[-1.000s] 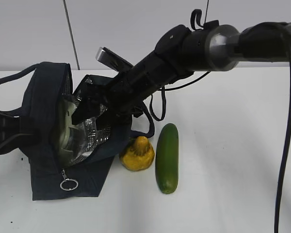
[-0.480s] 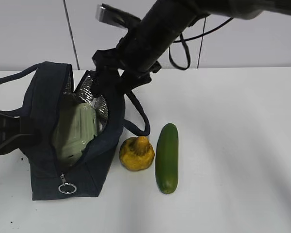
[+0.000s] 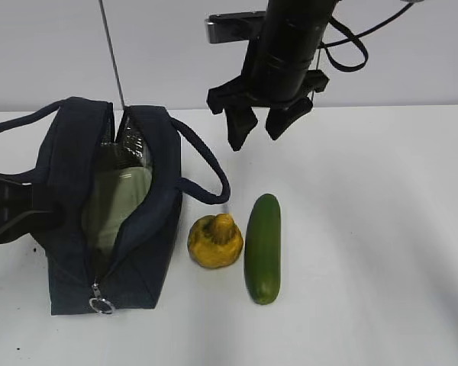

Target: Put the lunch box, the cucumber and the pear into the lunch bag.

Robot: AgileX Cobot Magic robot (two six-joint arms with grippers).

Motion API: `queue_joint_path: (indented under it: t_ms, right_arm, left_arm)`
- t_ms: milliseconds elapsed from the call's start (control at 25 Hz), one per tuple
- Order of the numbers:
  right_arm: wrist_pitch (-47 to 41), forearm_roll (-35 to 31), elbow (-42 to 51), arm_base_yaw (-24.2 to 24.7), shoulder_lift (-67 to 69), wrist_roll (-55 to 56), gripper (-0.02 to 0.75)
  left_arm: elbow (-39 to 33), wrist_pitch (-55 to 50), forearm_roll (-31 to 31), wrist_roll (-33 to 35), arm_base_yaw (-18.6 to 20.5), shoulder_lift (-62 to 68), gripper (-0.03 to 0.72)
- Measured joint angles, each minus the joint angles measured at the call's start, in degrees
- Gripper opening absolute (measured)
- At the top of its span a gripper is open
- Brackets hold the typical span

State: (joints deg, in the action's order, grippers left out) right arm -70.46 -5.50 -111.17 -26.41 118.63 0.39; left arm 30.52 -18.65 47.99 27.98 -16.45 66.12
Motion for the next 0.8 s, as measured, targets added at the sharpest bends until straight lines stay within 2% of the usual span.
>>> queue_joint_path:
  t_ms: [200,800]
  right_arm:
    - [0.0,2.52,3.39,0.0,0.96,6.02,0.501]
    - [0.59,1.12,5.96,0.0,12.86,7.92,0.501]
  left_arm:
    - [0.0,0.0,0.0,0.0,0.0,0.0,-0.015]
    - [0.0,-0.11,0.0,0.0,0.0,0.0,-0.015]
